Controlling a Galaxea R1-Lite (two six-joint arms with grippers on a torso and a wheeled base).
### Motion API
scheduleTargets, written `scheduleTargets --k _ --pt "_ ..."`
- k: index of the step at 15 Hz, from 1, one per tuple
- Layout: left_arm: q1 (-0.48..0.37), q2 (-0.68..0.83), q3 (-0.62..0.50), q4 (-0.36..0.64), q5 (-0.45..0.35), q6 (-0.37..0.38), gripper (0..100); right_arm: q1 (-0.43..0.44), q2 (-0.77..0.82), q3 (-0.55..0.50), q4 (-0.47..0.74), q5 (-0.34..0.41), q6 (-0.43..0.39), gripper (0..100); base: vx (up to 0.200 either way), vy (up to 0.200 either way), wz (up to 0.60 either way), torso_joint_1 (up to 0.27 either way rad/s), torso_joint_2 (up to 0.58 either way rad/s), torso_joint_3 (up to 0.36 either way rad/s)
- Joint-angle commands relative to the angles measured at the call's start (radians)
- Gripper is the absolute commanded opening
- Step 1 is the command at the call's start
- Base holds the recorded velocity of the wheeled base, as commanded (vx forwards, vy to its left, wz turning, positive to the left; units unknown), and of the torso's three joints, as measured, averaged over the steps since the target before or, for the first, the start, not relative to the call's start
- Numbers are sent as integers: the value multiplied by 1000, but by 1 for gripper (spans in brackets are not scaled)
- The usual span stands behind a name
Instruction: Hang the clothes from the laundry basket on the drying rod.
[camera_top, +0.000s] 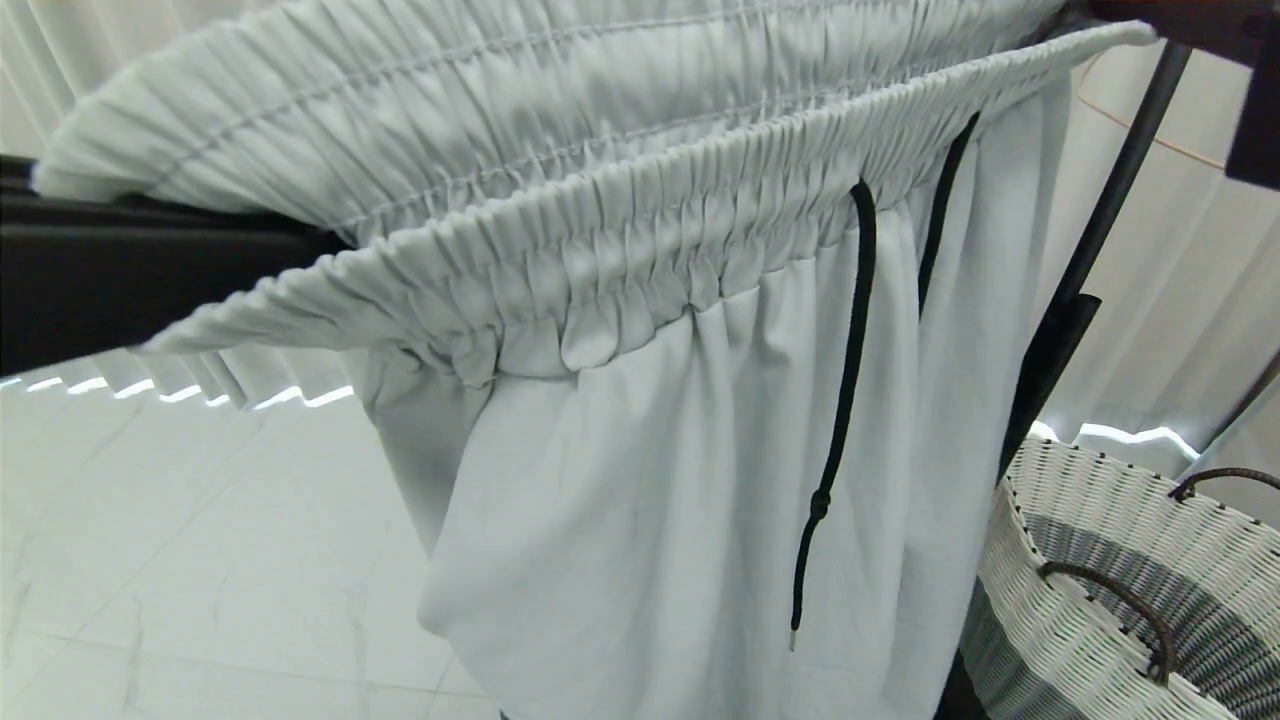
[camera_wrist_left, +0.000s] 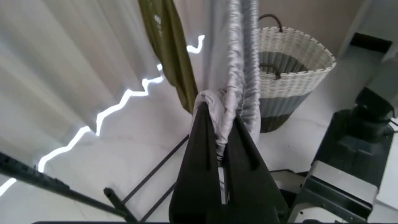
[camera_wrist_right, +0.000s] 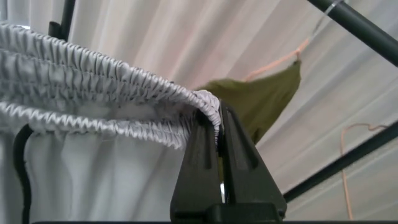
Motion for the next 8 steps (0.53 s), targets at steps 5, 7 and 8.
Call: scheduleTargets --k 5,7,8 --pt "-120 -14 12 -1 109 9 0 0 58 -18 -1 0 6 0 0 0 0 0 0 0" --pt "-120 -6 10 -1 112 9 0 -1 38 -15 -1 -1 6 0 0 0 0 0 0 0" --pt "-114 4 4 -3 112 11 0 -9 24 -13 -1 -3 6 0 0 0 0 0 0 0"
